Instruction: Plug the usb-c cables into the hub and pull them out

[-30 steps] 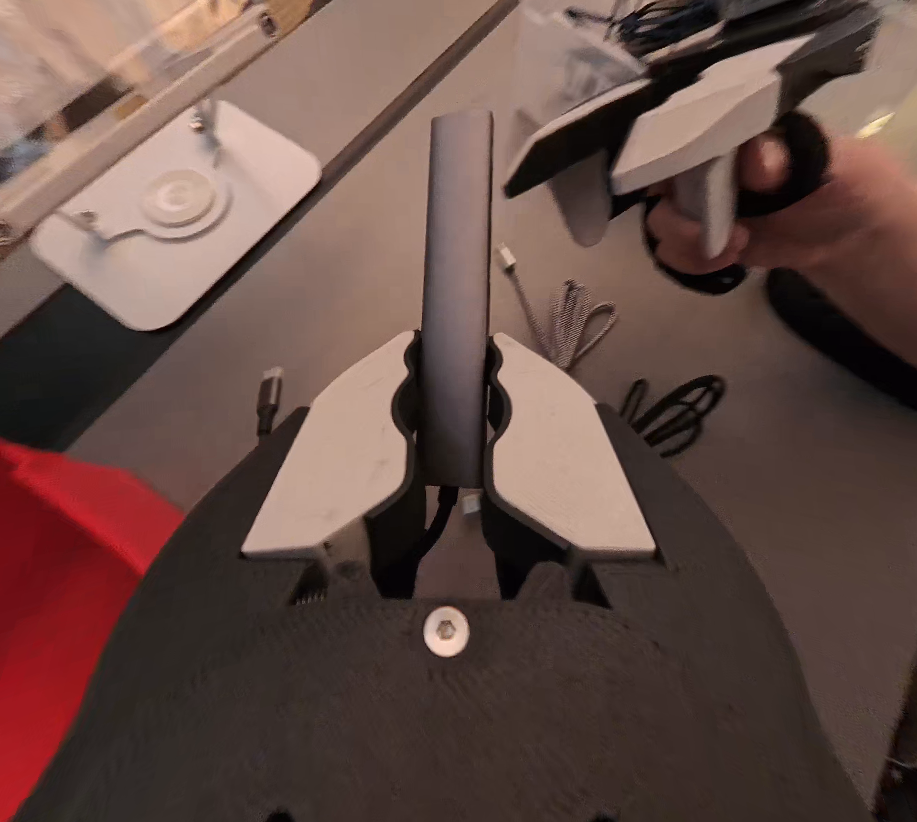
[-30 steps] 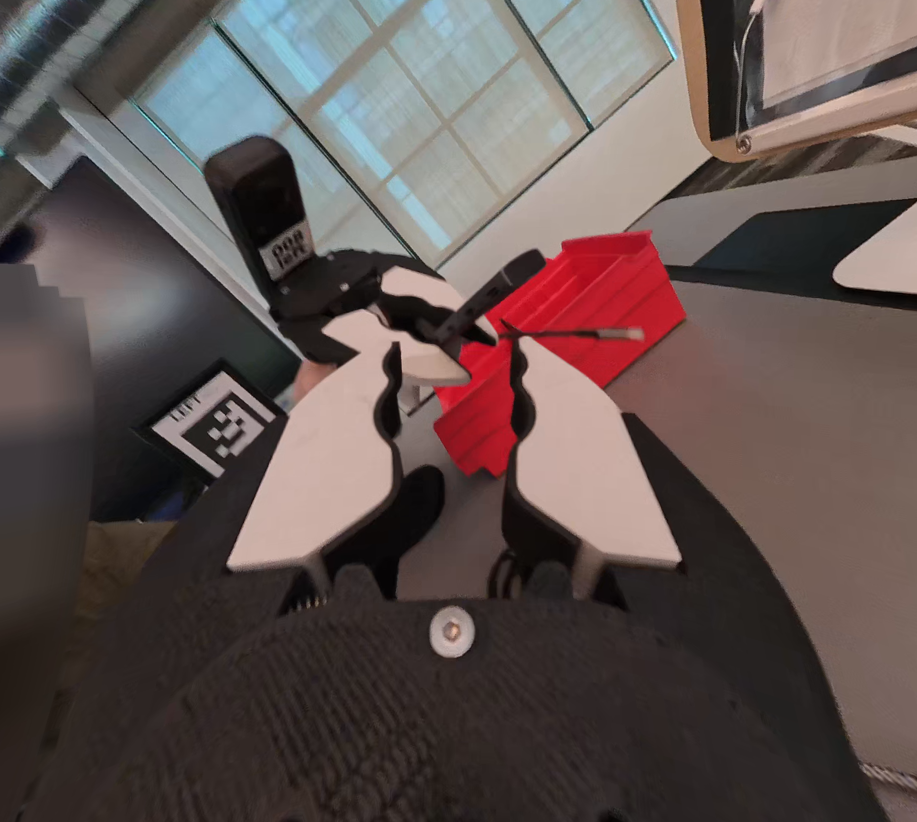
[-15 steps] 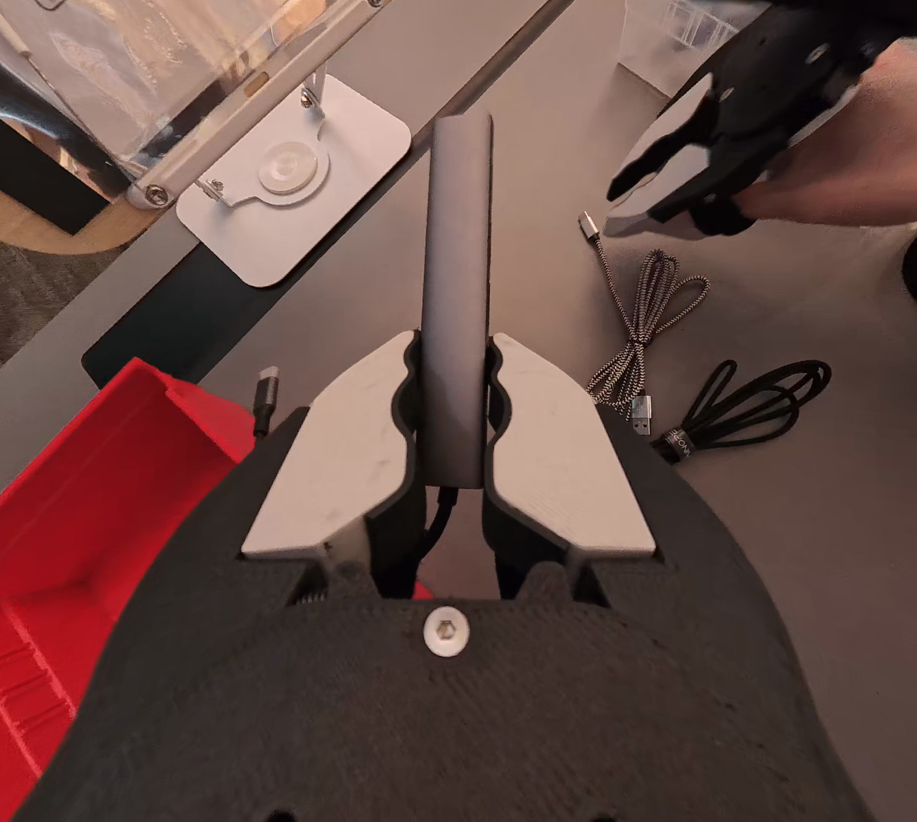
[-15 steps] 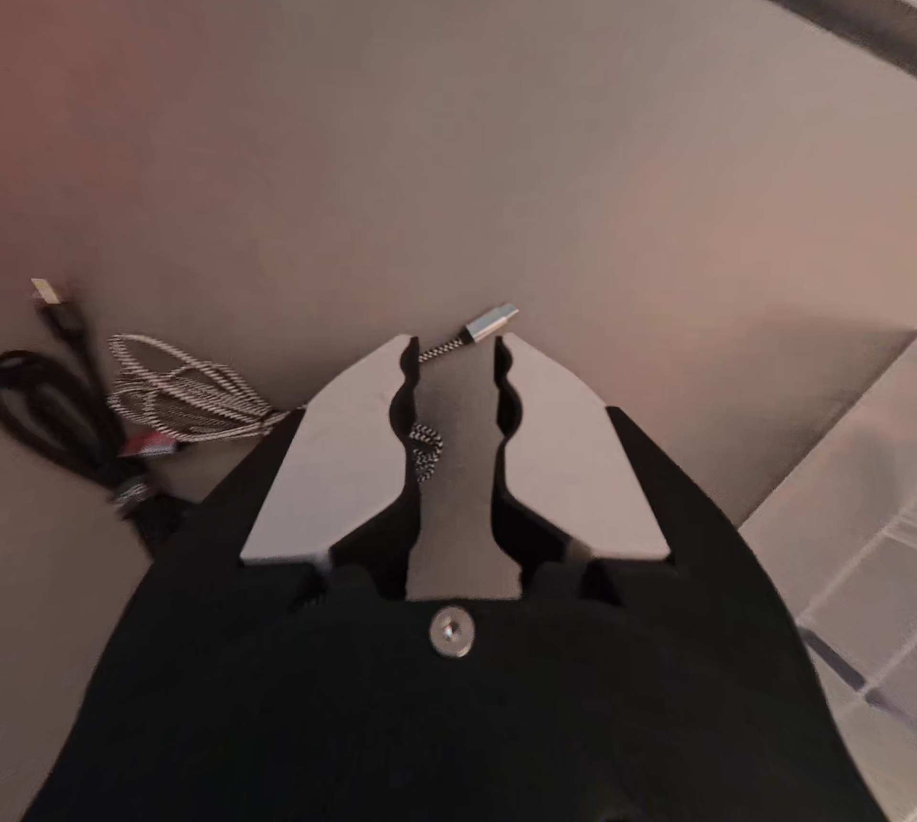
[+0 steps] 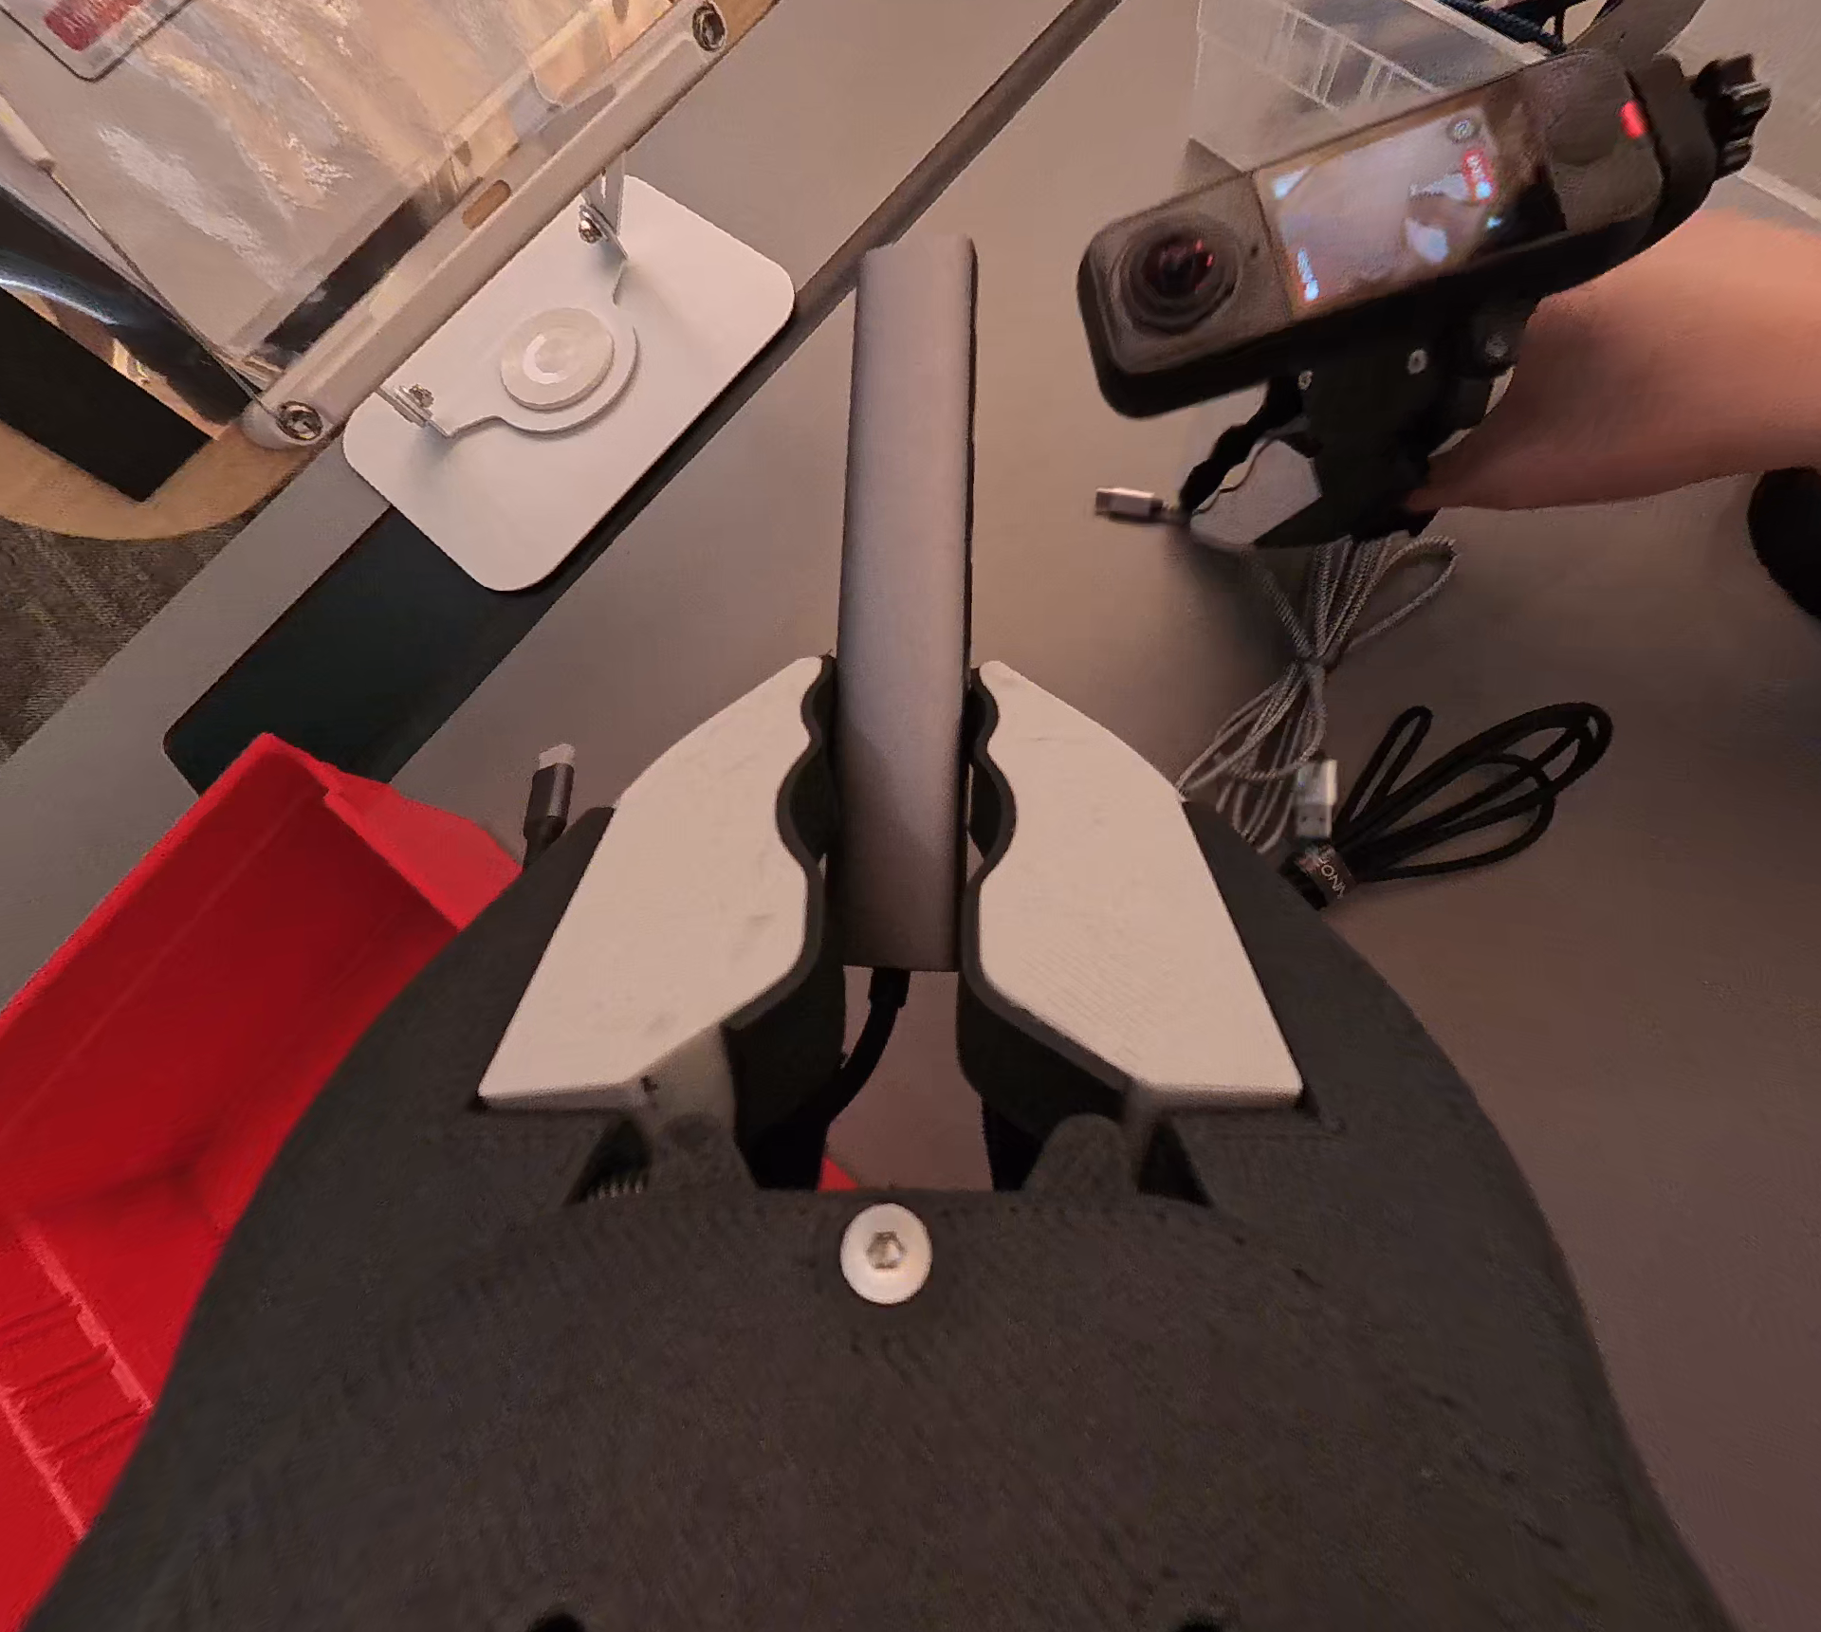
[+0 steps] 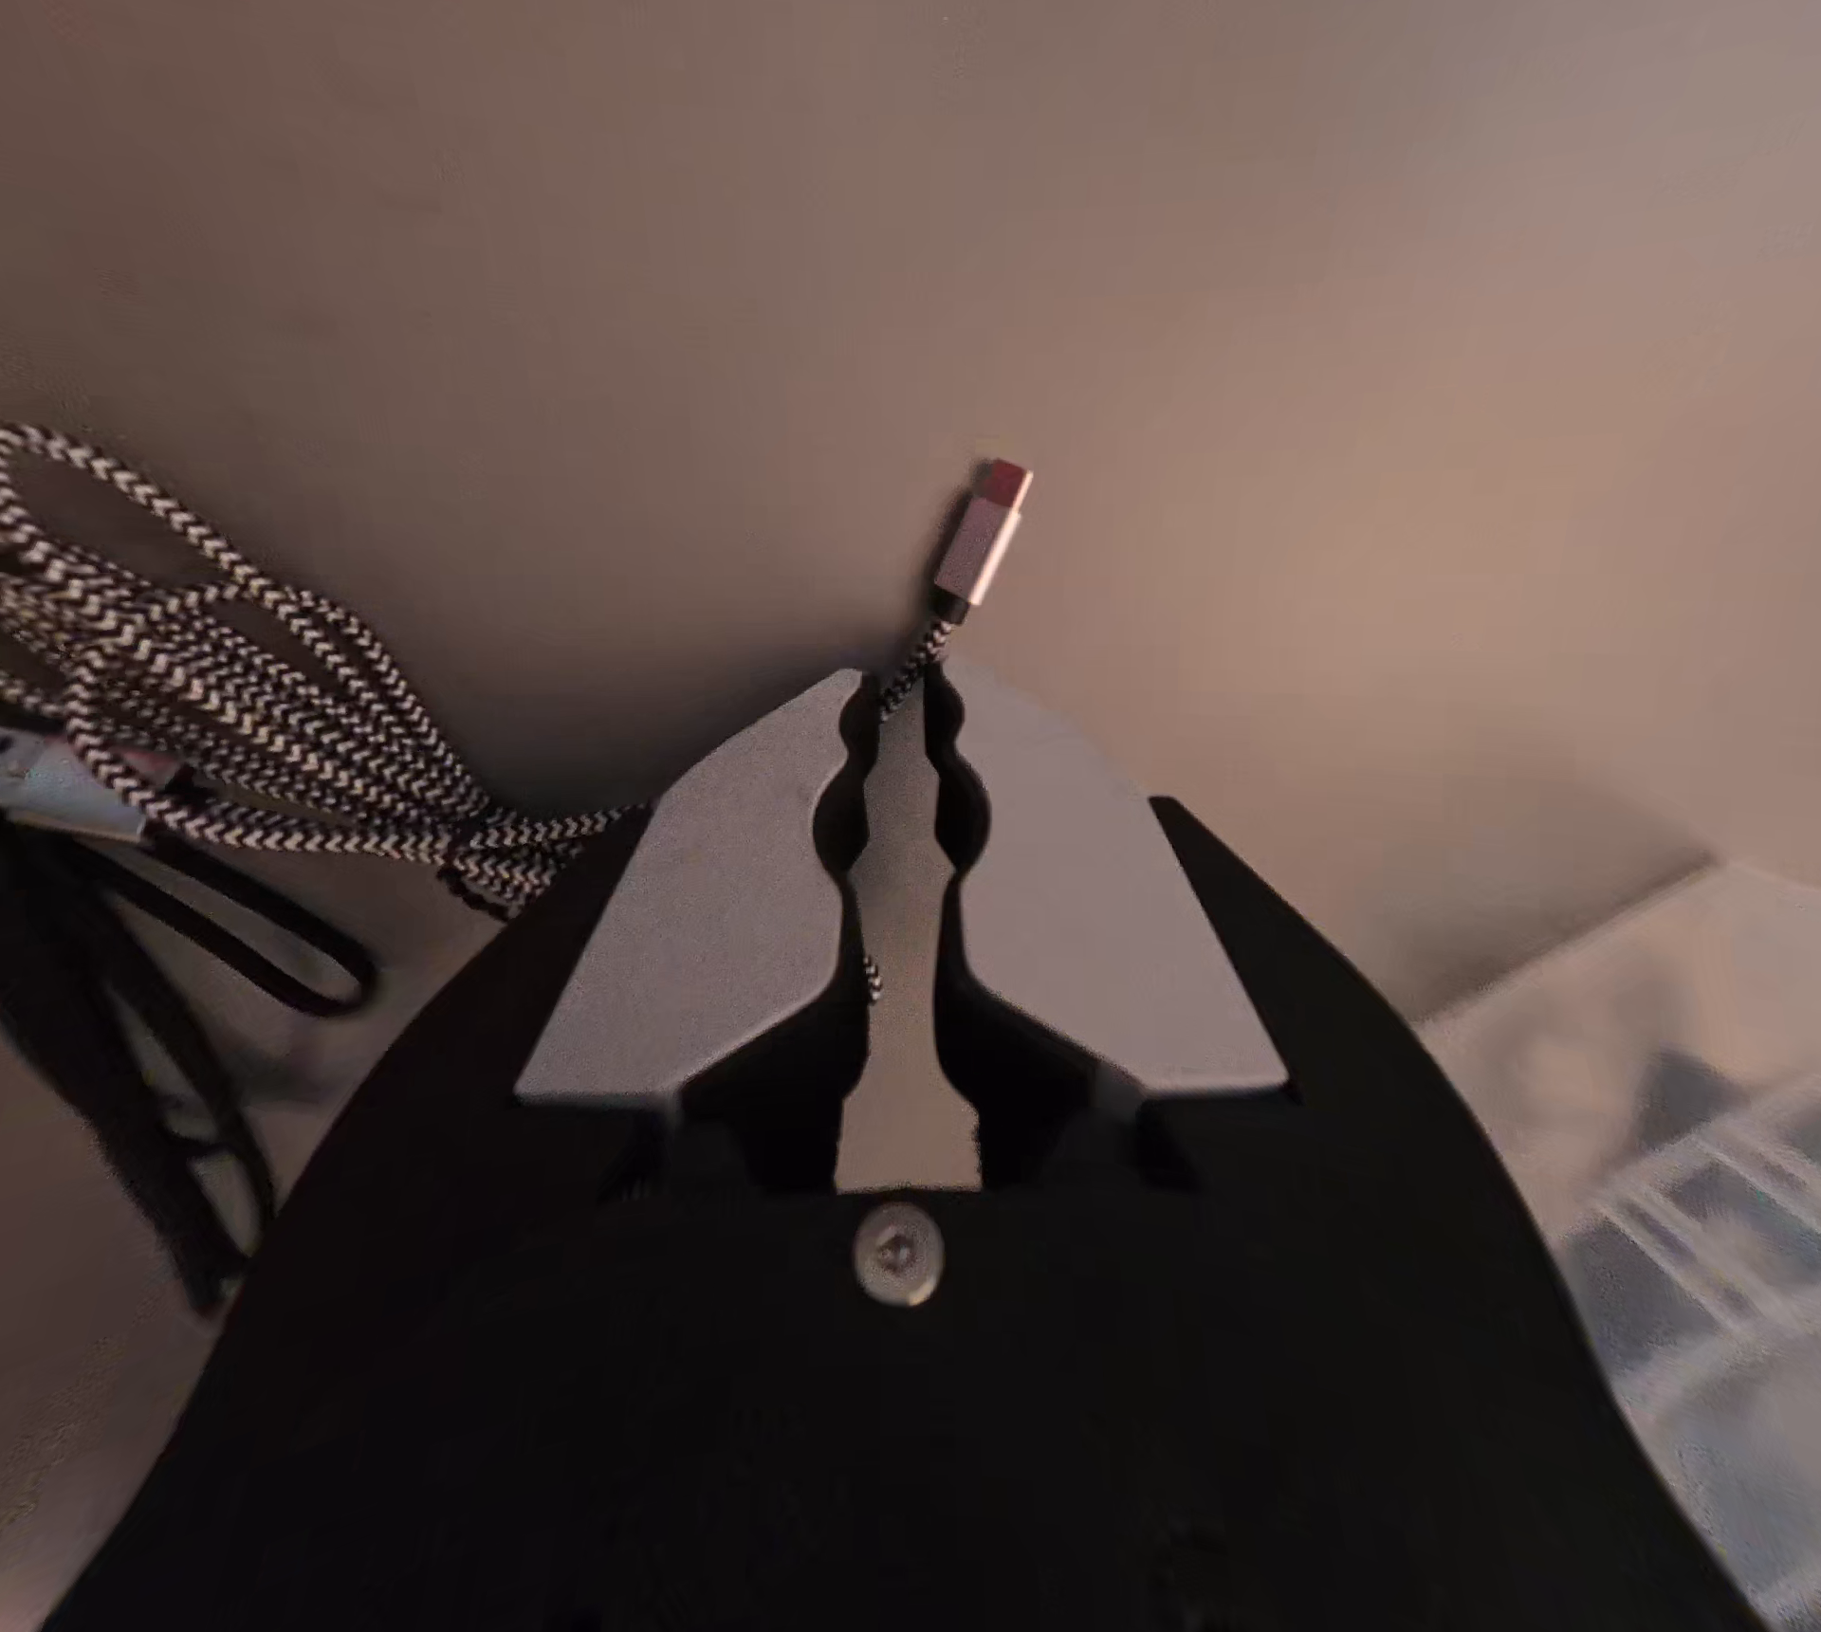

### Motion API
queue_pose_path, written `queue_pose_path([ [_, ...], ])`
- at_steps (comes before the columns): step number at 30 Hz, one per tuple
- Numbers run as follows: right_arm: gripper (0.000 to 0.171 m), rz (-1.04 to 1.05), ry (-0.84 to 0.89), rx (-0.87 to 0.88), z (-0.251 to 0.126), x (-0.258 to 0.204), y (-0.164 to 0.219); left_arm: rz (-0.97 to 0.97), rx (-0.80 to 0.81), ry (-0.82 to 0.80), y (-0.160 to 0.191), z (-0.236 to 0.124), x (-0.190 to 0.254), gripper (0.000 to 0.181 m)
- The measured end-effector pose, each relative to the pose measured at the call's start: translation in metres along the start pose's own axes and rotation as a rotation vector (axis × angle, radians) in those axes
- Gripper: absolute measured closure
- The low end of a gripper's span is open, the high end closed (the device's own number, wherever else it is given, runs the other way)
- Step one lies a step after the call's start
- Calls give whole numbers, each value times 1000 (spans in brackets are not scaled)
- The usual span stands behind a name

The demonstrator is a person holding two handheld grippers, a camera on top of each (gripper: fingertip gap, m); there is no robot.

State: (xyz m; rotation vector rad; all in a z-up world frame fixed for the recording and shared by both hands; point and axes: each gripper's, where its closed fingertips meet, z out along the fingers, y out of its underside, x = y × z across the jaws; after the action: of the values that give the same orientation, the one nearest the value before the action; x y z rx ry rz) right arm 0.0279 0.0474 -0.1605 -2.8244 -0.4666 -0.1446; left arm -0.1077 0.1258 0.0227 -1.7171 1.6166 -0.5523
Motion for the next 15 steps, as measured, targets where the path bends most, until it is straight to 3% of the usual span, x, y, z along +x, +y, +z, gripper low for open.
queue_pose_path([
  [3,164,-232,142,-72,-13,14,10,5,1,-11,0,-1,-1,159],
  [9,166,-612,154,196,-22,-13,-23,-9,8,4,0,-4,-2,159],
  [15,166,-550,94,137,1,-24,-22,-76,-44,57,10,8,0,159],
])
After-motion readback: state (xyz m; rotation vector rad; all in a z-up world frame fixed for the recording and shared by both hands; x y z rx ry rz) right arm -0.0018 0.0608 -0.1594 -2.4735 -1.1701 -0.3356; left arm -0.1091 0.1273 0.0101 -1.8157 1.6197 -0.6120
